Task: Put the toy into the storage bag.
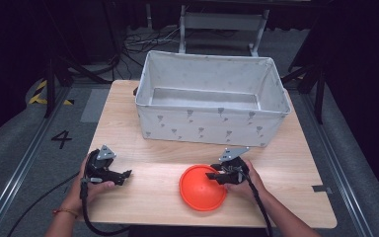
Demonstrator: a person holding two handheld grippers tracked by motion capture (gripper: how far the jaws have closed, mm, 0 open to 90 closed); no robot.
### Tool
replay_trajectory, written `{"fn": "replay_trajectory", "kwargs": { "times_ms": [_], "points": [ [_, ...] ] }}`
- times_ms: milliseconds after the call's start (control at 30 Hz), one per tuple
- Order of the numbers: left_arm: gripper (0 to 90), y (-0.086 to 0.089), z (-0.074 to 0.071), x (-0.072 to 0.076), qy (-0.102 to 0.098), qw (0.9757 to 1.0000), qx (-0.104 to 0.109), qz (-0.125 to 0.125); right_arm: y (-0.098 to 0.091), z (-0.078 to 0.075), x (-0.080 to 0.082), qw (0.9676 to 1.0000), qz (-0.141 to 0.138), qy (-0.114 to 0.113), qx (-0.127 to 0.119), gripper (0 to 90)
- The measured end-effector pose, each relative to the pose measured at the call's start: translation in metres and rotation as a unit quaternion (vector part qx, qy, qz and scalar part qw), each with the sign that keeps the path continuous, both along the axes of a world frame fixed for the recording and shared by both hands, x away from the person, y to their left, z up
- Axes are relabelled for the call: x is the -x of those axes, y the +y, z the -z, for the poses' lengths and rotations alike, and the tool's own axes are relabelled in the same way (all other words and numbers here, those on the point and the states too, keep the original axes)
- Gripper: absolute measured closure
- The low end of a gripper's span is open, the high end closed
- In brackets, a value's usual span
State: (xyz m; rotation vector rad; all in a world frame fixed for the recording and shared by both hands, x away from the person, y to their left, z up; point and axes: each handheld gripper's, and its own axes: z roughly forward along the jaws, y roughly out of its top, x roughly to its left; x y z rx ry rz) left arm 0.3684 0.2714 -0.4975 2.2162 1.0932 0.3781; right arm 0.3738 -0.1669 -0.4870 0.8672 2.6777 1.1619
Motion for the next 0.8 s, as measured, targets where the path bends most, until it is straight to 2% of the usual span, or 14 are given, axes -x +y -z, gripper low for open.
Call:
{"fn": "replay_trajectory", "kwargs": {
  "times_ms": [67,133,267,333,400,467,567,600,733,800],
  "points": [
    [0.0,0.0,0.0,0.0,0.0,1.0,0.0,0.0,-0.003,-0.001,-0.002,0.9999,0.002,0.006,-0.013,68.3],
    [0.0,0.0,0.0,0.0,0.001,1.0,0.0,0.0,-0.004,-0.002,-0.003,0.9998,0.0,0.01,-0.015,68.9],
    [0.0,0.0,0.0,0.0,0.001,1.0,0.0,0.0,-0.01,-0.011,-0.003,0.9996,-0.019,0.009,-0.021,72.5],
    [0.0,0.0,0.0,0.0,0.001,1.0,0.0,0.0,-0.012,-0.014,-0.001,0.9993,-0.03,0.009,-0.023,71.4],
    [0.0,0.0,0.0,0.0,0.0,1.0,-0.001,0.0,-0.013,-0.015,0.0,0.9986,-0.042,0.016,-0.027,67.6],
    [0.0,0.0,0.0,0.0,0.0,1.0,0.0,0.0,-0.013,-0.015,0.001,0.9987,-0.042,0.015,-0.026,64.4],
    [0.0,0.0,0.0,0.0,0.001,1.0,0.0,0.0,-0.011,-0.009,0.002,0.9985,-0.043,0.026,-0.02,52.7],
    [0.0,0.0,0.0,0.0,0.0,1.0,-0.001,0.0,-0.011,-0.009,0.002,0.9985,-0.043,0.026,-0.02,52.7],
    [0.0,0.0,0.0,0.0,0.001,1.0,0.0,0.0,-0.005,-0.002,0.005,0.9984,-0.05,0.028,0.002,42.9],
    [0.0,0.0,0.0,0.0,0.0,1.0,0.0,0.0,-0.002,0.0,0.008,0.9983,-0.053,0.018,0.016,38.5]
  ]
}}
